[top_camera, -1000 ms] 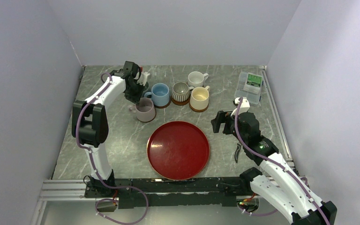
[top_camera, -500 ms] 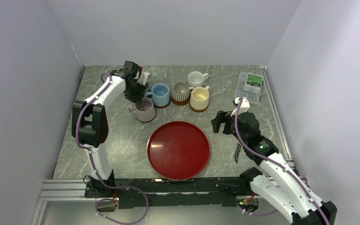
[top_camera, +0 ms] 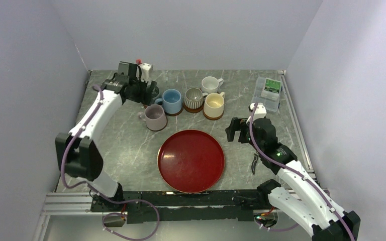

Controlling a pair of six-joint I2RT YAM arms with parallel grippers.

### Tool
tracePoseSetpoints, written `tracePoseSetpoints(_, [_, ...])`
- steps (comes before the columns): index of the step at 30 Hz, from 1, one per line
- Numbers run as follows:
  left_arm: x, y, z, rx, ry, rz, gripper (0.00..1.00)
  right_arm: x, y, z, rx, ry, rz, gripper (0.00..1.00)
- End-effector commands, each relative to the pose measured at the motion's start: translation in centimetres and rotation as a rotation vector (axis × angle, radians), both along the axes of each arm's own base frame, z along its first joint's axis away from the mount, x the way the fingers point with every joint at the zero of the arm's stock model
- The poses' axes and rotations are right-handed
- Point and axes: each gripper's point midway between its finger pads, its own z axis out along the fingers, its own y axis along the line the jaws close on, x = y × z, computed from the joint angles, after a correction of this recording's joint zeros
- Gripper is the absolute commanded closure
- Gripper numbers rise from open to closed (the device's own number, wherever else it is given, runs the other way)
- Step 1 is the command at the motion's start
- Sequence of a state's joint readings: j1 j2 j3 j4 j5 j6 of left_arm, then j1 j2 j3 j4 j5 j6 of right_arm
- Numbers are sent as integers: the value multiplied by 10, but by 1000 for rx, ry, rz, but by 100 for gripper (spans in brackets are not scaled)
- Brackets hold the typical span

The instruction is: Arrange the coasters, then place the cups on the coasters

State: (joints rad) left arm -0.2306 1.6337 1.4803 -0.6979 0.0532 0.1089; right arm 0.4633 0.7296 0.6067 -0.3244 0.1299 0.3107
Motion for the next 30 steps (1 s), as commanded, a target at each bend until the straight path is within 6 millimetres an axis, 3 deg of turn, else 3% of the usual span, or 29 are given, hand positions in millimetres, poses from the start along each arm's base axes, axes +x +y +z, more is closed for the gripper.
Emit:
tracePoseSetpoints(1, [-2,11,61,-78,-218,148,8,12,-7,33,21,-56,-72,0])
tracePoseSetpoints(4, [-17,27,86,-123,-328,265,6,17,-16,42,1,-54,-135,0])
tracePoseSetpoints(9, [-59,56,120,-181,-478,423,6,22,-45,75,-5,-117,-309,0])
tracePoseSetpoints(13, [-92,77,134,-180,-552,495,6,17,-68,113,5,-229,-403,0])
tracePoseSetpoints(17, [-119,94,135,-184,-582,576,6,6,-80,144,0,-347,-406,0])
tracePoseSetpoints(19, [-128,97,133,-202,-597,592,6,2,-84,152,-10,-391,-403,0])
tracePoseSetpoints(24, [-140,100,136,-211,-672,564,6,-4,-91,148,-33,-416,-415,0])
tracePoseSetpoints(30, [-143,103,133,-195,-665,570,6,-4,-92,151,-38,-422,-413,0])
